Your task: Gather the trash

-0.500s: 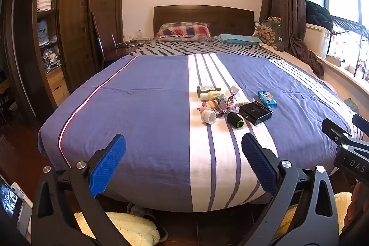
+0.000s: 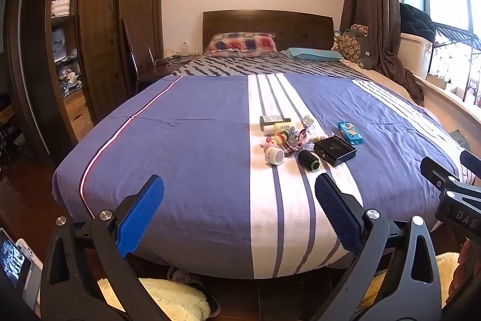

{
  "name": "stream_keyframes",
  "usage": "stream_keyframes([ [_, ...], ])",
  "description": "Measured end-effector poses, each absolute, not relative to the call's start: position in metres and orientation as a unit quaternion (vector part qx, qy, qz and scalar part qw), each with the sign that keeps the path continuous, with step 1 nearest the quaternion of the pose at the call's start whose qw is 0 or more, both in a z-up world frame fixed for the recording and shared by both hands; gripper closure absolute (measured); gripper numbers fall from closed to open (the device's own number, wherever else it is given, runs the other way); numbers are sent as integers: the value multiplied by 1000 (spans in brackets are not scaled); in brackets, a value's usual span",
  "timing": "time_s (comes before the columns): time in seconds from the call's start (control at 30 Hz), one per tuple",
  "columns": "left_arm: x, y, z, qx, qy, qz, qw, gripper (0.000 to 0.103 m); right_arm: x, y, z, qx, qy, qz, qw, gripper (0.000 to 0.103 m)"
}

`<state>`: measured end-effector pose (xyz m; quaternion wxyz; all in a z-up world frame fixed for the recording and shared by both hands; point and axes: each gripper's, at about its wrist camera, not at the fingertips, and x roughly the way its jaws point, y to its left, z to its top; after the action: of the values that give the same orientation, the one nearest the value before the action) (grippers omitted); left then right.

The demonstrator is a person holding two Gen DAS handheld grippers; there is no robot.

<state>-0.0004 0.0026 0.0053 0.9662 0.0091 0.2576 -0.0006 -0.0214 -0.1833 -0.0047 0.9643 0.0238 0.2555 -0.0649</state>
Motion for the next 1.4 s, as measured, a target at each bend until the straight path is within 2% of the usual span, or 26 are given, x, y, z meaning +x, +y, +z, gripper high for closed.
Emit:
stream_keyframes([
  [1.4, -9, 3, 13, 11, 239, 4, 971, 8, -29, -179, 6, 25, 242, -56, 968, 3],
])
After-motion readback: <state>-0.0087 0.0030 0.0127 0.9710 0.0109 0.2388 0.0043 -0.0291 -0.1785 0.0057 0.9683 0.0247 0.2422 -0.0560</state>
